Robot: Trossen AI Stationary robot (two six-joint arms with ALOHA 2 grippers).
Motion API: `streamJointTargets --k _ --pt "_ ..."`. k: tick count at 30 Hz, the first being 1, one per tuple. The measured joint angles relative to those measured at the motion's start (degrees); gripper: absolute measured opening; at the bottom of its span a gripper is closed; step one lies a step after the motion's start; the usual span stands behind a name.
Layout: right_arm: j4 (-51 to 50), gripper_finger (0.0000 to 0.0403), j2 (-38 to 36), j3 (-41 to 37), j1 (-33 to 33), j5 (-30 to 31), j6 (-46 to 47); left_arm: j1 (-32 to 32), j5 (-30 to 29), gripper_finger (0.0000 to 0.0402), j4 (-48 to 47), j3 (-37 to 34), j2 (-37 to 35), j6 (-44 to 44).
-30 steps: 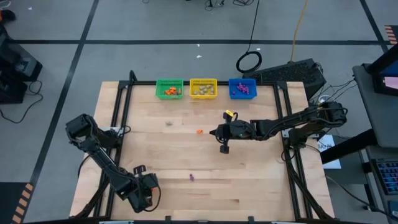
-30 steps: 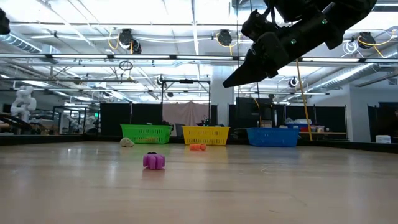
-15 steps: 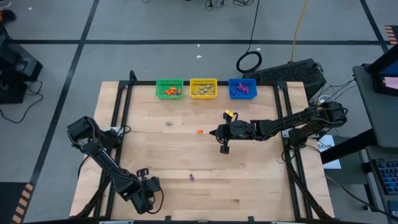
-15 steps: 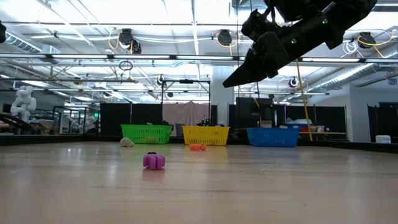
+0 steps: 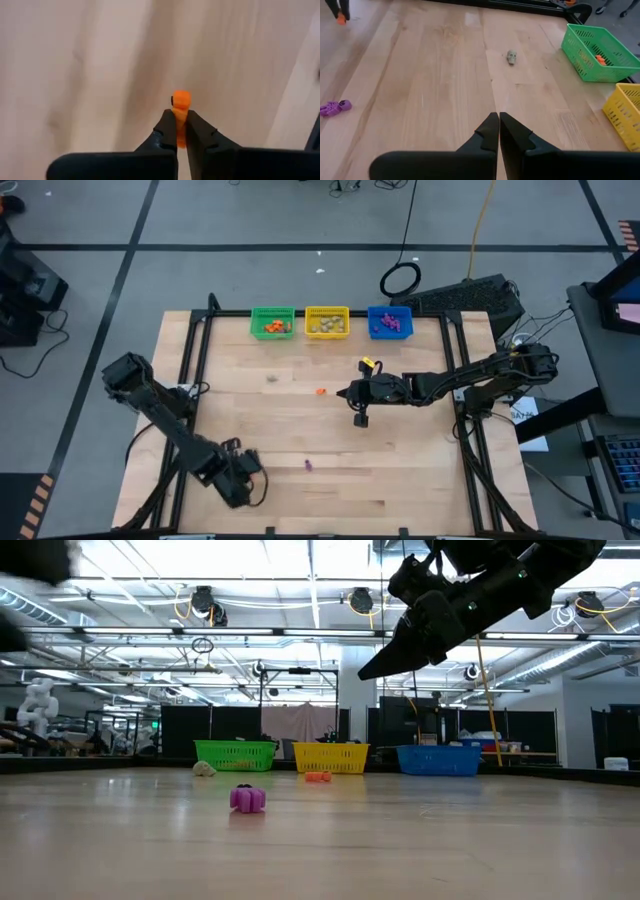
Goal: Sort Halloween decoration
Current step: Put the orange skeleton toy into the green bin
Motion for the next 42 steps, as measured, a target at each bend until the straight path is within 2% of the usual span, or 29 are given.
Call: streamJointTargets --k 5,9,13,15,18,21,24,28,33,42 --pt "0.4 0.0 0.0 0.0 0.3 0.0 0.2 7.3 -12.7 0.0004 -0.2 -0.9 -5.2 7.1" --pt "0.4 0.0 0.0 0.0 1.1 0.0 0.6 17.1 -14.0 0.0004 -0.2 -2.7 -9.4 19.2" --pt "0.4 0.0 0.0 0.0 2.0 0.0 0.6 30.5 -13.9 0.0004 0.9 -3.3 -13.0 32.8" --pt "0.4 0.0 0.0 0.0 2.2 0.0 0.6 37.6 -12.4 0.0004 3.2 -3.3 -14.5 39.8" --pt "0.4 0.0 0.0 0.0 2.4 0.1 1.1 49.1 -5.3 0.0004 7.6 -3.2 -15.5 49.3" --pt "0.4 0.0 0.0 0.0 2.5 0.1 2.4 60.9 0.2 0.0004 8.0 -3.1 -15.2 53.6" --pt "0.4 0.0 0.0 0.0 2.8 0.1 2.8 71.7 3.4 0.0004 7.5 -1.9 -13.1 57.0" --pt "0.7 0.0 0.0 0.0 3.1 0.1 2.2 82.4 4.0 0.0004 7.5 2.5 -8.5 62.9" --pt "0.9 0.0 0.0 0.0 3.2 0.2 2.0 90.0 5.6 0.0004 5.4 9.5 1.1 67.6" --pt "0.8 0.0 0.0 0.0 3.1 0.2 2.0 94.2 5.7 0.0009 4.8 17.2 12.8 70.4"
